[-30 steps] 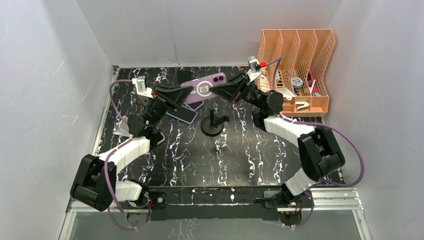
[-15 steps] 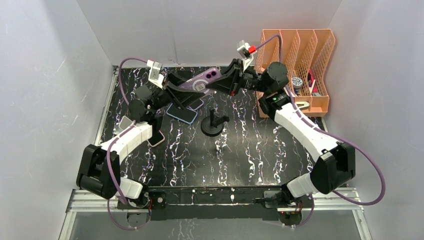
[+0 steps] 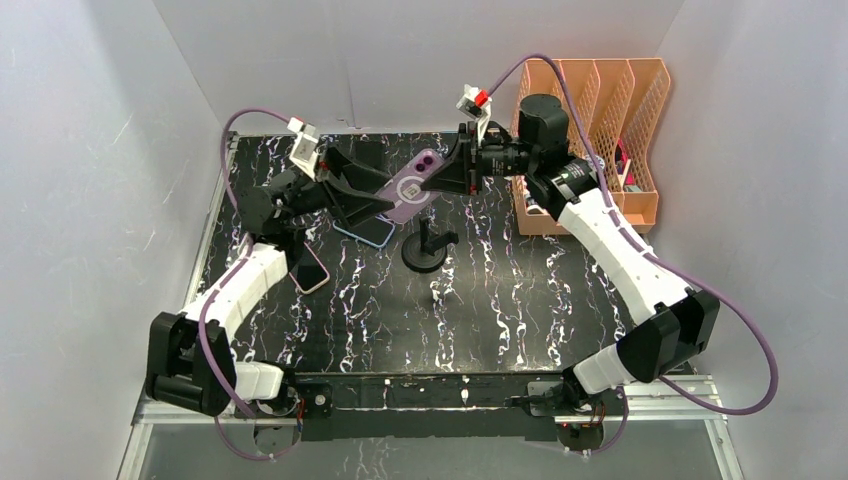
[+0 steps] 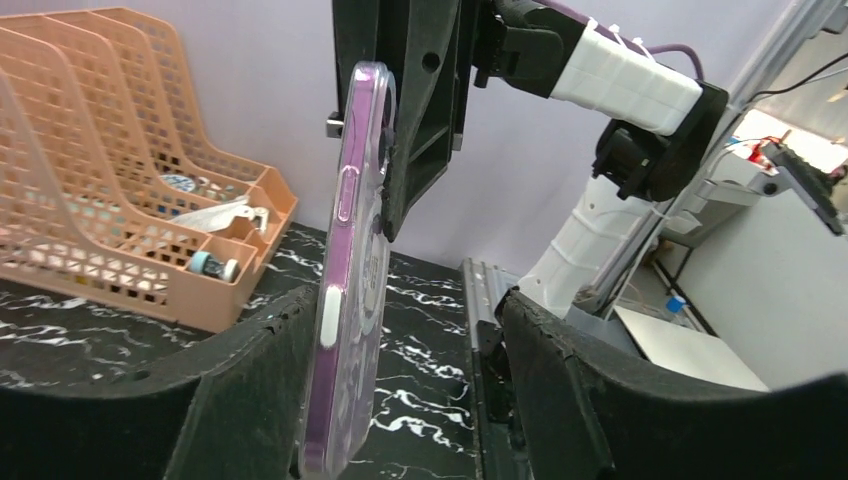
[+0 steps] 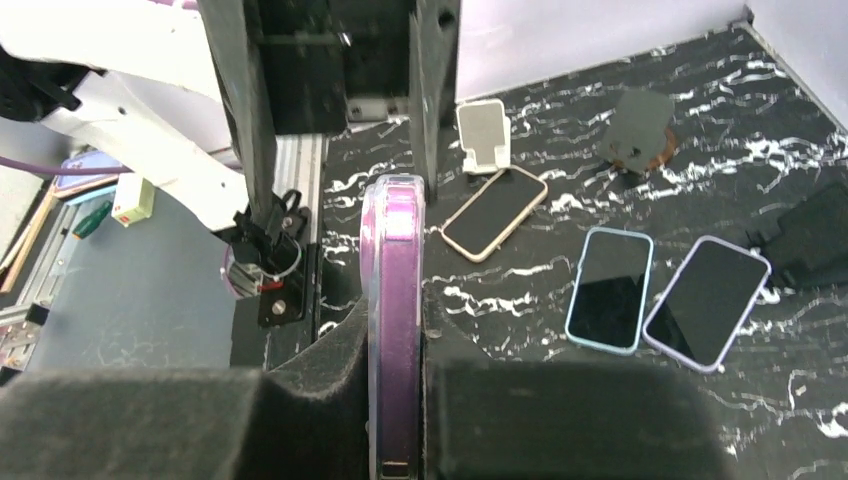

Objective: Place the phone on the phone stand
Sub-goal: Adjust the phone.

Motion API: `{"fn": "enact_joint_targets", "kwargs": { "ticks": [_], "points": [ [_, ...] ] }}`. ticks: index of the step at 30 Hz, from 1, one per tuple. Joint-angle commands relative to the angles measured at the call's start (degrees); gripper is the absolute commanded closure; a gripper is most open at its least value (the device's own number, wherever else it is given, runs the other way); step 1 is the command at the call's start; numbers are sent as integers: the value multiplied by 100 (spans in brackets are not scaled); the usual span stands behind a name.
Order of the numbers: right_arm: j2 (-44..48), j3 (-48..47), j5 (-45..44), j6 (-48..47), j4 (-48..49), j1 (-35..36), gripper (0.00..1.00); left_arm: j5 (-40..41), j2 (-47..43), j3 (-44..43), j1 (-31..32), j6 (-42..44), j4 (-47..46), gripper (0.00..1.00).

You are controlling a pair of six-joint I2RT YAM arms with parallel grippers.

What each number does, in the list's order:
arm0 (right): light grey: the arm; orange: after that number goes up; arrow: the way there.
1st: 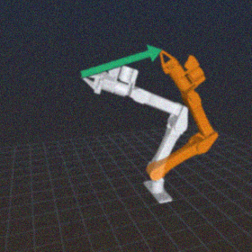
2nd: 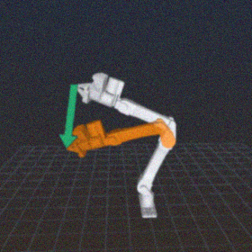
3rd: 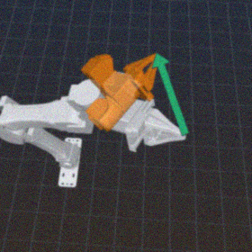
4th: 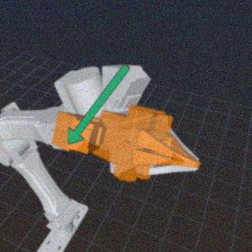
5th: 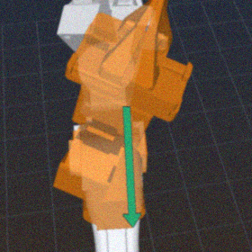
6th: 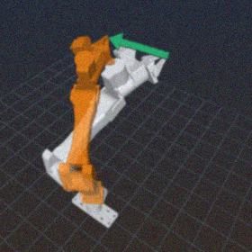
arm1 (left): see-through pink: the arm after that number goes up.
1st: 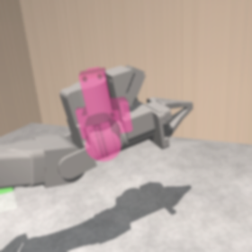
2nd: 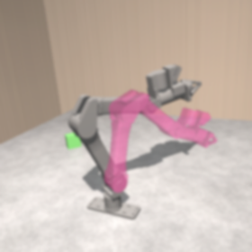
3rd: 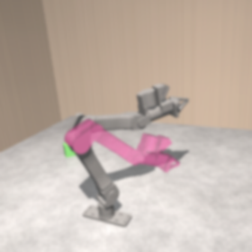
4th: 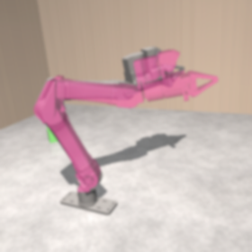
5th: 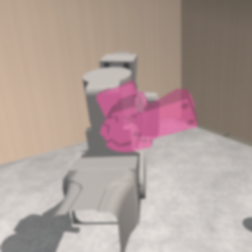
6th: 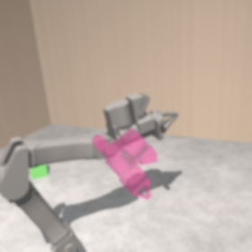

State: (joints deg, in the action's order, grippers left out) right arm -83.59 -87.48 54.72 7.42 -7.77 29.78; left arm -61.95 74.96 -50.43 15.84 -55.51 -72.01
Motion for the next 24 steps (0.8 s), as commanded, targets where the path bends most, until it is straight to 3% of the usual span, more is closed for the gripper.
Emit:
{"fn": "enact_joint_targets", "kwargs": {
  "ticks": [1, 5, 10, 24],
  "points": [
    [191, -323, -82, -584, -760, -314, 99, -211, -454, -143, -191, 421, 265, 34],
    [-41, -517, 265, -504, -912, -311, 99, -129, -384, -110, -193, 453, 310, 34],
    [-268, -623, 507, -483, -999, -210, 99, -225, -312, -37, -186, 488, 316, 42],
    [-618, -1112, 813, -953, -1806, 67, 99, -217, -175, -37, -186, 1191, 1034, 32]
  ]
}}
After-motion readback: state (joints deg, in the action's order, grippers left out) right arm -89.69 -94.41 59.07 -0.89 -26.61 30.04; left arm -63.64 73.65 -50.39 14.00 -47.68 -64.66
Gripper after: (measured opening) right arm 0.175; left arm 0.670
